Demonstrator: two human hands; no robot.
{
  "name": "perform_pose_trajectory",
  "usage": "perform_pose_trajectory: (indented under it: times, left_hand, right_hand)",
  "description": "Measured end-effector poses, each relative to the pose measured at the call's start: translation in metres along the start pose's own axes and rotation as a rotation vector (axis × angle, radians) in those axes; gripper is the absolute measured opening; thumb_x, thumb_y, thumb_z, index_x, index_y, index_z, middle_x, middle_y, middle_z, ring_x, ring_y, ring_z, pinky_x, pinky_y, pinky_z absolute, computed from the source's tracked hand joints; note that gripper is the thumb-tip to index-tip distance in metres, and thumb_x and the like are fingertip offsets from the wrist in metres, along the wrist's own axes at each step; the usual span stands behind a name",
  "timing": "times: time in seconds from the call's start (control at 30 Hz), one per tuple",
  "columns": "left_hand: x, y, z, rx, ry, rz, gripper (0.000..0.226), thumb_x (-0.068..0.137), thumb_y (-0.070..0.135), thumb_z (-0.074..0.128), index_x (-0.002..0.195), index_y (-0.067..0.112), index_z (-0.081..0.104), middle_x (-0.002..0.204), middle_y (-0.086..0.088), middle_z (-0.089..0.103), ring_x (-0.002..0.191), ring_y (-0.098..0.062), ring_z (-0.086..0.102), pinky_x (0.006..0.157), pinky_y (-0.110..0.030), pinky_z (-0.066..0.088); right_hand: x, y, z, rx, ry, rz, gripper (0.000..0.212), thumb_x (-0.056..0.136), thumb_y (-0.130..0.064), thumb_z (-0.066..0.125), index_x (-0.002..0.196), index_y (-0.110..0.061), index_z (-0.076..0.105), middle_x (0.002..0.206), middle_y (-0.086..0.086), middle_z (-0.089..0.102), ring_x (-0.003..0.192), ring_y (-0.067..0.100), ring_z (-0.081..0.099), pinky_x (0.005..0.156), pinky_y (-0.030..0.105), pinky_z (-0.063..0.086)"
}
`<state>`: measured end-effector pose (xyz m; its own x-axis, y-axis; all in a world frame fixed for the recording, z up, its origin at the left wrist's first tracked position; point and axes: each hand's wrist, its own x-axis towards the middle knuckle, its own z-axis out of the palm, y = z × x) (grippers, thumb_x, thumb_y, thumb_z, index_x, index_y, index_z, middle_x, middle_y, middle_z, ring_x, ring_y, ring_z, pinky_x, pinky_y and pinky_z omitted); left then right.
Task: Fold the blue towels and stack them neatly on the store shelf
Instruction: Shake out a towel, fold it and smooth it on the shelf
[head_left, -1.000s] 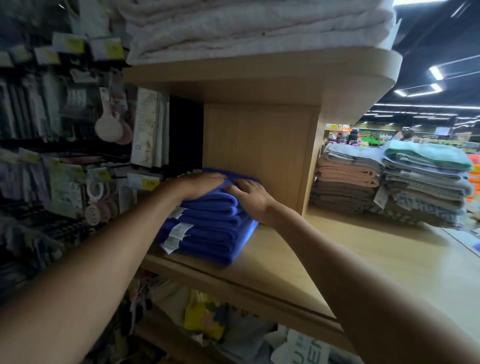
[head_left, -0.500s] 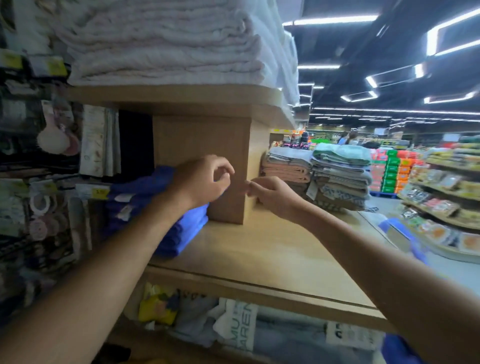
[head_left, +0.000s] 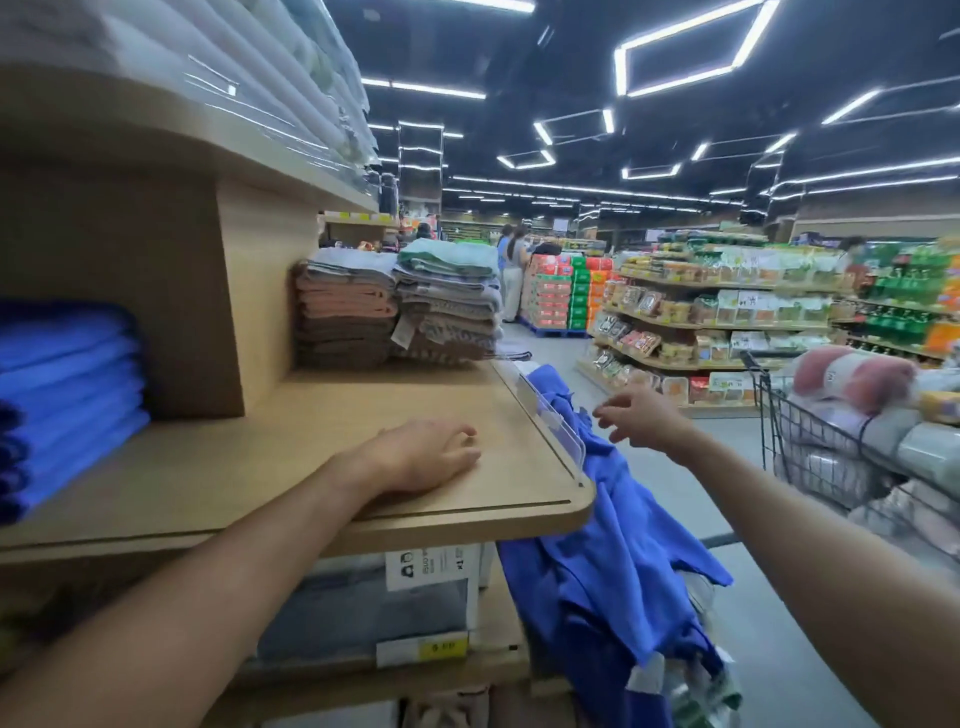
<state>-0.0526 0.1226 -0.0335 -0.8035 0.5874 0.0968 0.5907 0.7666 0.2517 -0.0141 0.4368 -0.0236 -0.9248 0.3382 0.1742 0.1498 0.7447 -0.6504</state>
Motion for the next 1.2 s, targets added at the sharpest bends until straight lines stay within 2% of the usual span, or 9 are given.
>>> perform_pose_trajectory:
  times: [0.07, 0.17, 0.3, 0.53, 0.67, 0.8, 0.93, 1.03, 1.2]
  left_hand:
    - [0.004, 0.001, 0.007, 0.052, 0.024, -0.017, 0.049, 0.099, 0.059, 0.039, 0.145, 0.04, 0.043, 0.152, 0.008, 0.046, 0.137, -0.017, 0.044, 0.112, -0.045, 0.036]
    - [0.007, -0.007, 0.011, 0.058, 0.058, -0.015, 0.047, 0.098, 0.059, 0.037, 0.142, 0.043, 0.044, 0.149, 0.01, 0.049, 0.132, -0.015, 0.048, 0.109, -0.043, 0.038]
    - [0.008, -0.012, 0.013, 0.058, 0.097, 0.001, 0.046, 0.096, 0.059, 0.04, 0.139, 0.044, 0.047, 0.144, 0.012, 0.054, 0.127, -0.013, 0.051, 0.103, -0.04, 0.041]
    - [0.007, -0.011, 0.013, 0.062, 0.116, -0.004, 0.045, 0.096, 0.059, 0.042, 0.138, 0.045, 0.049, 0.144, 0.014, 0.054, 0.13, -0.012, 0.049, 0.106, -0.041, 0.039]
    - [0.008, -0.011, 0.013, 0.048, 0.127, -0.004, 0.045, 0.094, 0.061, 0.041, 0.136, 0.046, 0.05, 0.143, 0.015, 0.055, 0.129, -0.011, 0.05, 0.106, -0.041, 0.039]
    - [0.003, -0.009, 0.011, -0.049, 0.173, 0.034, 0.031, 0.095, 0.055, 0.045, 0.119, 0.044, 0.062, 0.117, 0.017, 0.068, 0.104, -0.008, 0.06, 0.089, -0.032, 0.047]
    - [-0.008, 0.019, -0.001, -0.347, 0.441, 0.181, 0.04, 0.089, 0.065, 0.051, 0.098, 0.033, 0.075, 0.095, 0.017, 0.074, 0.087, -0.004, 0.066, 0.08, -0.037, 0.054]
    - [-0.01, 0.062, -0.011, -0.639, 0.362, 0.257, 0.054, 0.079, 0.079, 0.058, 0.097, 0.032, 0.077, 0.092, 0.012, 0.076, 0.088, -0.013, 0.07, 0.079, -0.036, 0.055]
    - [0.0, 0.09, -0.029, -0.91, 0.378, 0.089, 0.047, 0.081, 0.036, 0.083, 0.118, 0.012, 0.066, 0.111, -0.004, 0.071, 0.101, -0.02, 0.068, 0.072, -0.025, 0.05]
  right_hand:
    - [0.006, 0.03, 0.014, -0.085, -0.052, 0.089, 0.023, 0.093, -0.015, 0.059, 0.105, -0.001, 0.074, 0.098, 0.018, 0.076, 0.074, 0.027, 0.073, 0.061, 0.027, 0.047]
    - [0.009, 0.051, 0.039, -0.163, -0.113, 0.14, 0.032, 0.089, -0.025, 0.064, 0.11, -0.002, 0.067, 0.092, 0.015, 0.075, 0.065, 0.018, 0.068, 0.058, 0.027, 0.049]
    - [0.009, 0.06, 0.065, -0.306, -0.082, 0.154, 0.032, 0.077, -0.046, 0.068, 0.086, -0.016, 0.068, 0.085, 0.002, 0.072, 0.08, 0.019, 0.067, 0.072, 0.034, 0.055]
    - [0.018, 0.035, 0.057, -0.246, 0.084, 0.055, 0.026, 0.08, -0.03, 0.056, 0.062, -0.011, 0.059, 0.061, 0.004, 0.059, 0.063, 0.029, 0.056, 0.056, 0.035, 0.044]
    - [0.025, 0.007, 0.031, 0.061, 0.063, 0.073, 0.026, 0.098, -0.021, 0.043, 0.075, -0.013, 0.052, 0.075, 0.003, 0.052, 0.082, 0.029, 0.053, 0.067, 0.034, 0.037]
    - [0.018, -0.028, 0.006, 0.71, 0.004, 0.163, 0.015, 0.091, -0.025, 0.05, 0.088, -0.013, 0.06, 0.088, 0.011, 0.062, 0.081, 0.027, 0.058, 0.071, 0.035, 0.045]
    - [0.005, -0.071, -0.02, 0.995, -0.079, 0.074, 0.013, 0.093, -0.02, 0.053, 0.092, -0.01, 0.061, 0.072, 0.005, 0.063, 0.061, 0.017, 0.058, 0.054, 0.026, 0.045]
    - [-0.006, -0.108, -0.033, 1.167, -0.094, -0.049, 0.013, 0.099, -0.01, 0.05, 0.087, -0.013, 0.053, 0.053, -0.003, 0.057, 0.042, 0.009, 0.054, 0.041, 0.02, 0.045]
    - [-0.023, -0.157, -0.048, 1.283, -0.135, -0.243, 0.007, 0.103, -0.006, 0.053, 0.098, -0.01, 0.054, 0.068, 0.005, 0.068, 0.06, 0.015, 0.07, 0.056, 0.024, 0.058]
